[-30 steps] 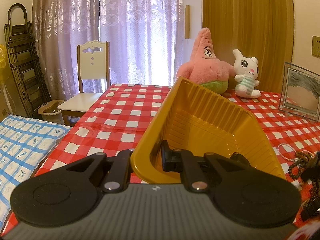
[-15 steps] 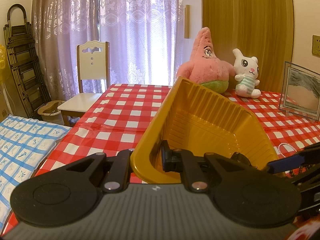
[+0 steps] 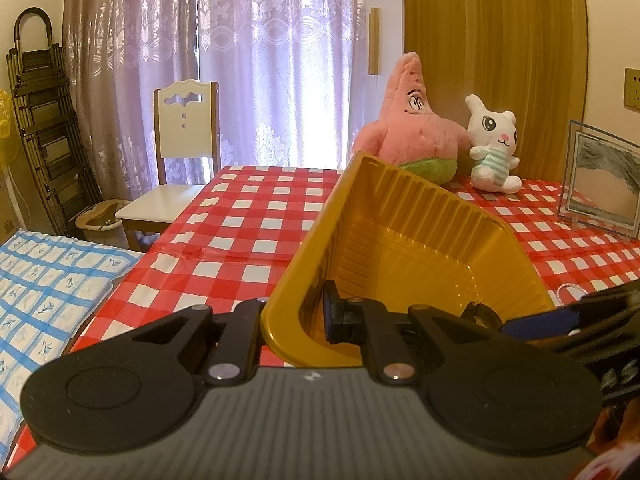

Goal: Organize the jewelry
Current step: 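Carry the black strap item into the tray and open the right gripper, then grasp a dark bead bracelet from the pile with the right gripper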

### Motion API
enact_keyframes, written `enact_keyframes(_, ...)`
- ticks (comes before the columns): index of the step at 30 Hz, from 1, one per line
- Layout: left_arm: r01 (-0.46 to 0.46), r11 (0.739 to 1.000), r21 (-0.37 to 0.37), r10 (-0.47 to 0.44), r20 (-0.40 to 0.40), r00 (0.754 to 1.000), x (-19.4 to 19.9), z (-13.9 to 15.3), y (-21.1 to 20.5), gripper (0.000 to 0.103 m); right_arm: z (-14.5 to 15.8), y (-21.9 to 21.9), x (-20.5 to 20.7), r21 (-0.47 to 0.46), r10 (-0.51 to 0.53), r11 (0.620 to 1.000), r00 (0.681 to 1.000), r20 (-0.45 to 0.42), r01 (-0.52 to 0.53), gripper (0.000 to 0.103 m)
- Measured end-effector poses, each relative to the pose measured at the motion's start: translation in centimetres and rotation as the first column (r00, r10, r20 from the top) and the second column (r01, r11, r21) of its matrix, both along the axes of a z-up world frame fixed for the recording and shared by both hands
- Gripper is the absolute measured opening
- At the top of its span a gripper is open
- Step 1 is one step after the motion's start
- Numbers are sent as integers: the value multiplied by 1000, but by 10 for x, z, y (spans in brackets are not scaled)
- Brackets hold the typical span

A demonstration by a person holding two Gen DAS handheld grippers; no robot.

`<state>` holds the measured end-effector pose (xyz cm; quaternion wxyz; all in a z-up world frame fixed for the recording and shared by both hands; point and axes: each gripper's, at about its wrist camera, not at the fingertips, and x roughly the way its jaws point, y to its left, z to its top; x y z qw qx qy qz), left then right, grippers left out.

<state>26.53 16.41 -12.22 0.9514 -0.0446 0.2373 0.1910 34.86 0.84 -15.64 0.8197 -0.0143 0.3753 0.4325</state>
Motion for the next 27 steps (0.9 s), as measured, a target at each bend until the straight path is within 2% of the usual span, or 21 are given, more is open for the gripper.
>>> enact_keyframes(4, 0, 1000, 0, 0, 1, 1000, 0, -1, 0, 11, 19, -24, -3, 43, -64, 997, 997, 40, 62, 80)
enact_keyframes(8, 0, 1000, 0, 0, 4, 1000, -1, -1, 0, 11, 42, -77, 0, 91, -206, 976, 976, 65, 199, 80)
enact_keyframes(11, 0, 1000, -1, 0, 4, 1000, -1, -1, 0, 11, 55, -127, 6, 97, -351, 934, 934, 73, 343, 80)
enact_keyframes(14, 0, 1000, 0, 0, 3, 1000, -1, -1, 0, 11, 64, -172, 10, 61, -463, 886, 882, 87, 459, 80)
enact_keyframes(19, 1, 1000, 2, -1, -1, 1000, -2, -2, 0, 11, 60, -224, -4, -14, -542, 838, 836, 88, 545, 79)
enact_keyframes(22, 1, 1000, 7, -1, -3, 1000, -3, -4, 1, 11, 53, -239, -20, -45, -552, 831, 831, 69, 555, 79)
enact_keyframes(25, 1, 1000, 8, -1, -3, 1000, -3, -4, 1, 11, 46, -240, -41, -76, -515, 852, 855, 57, 519, 76)
enact_keyframes(27, 1, 1000, 13, -1, -3, 1000, -3, -4, 0, 11, 38, -229, -51, -99, -461, 881, 886, 46, 464, 64)
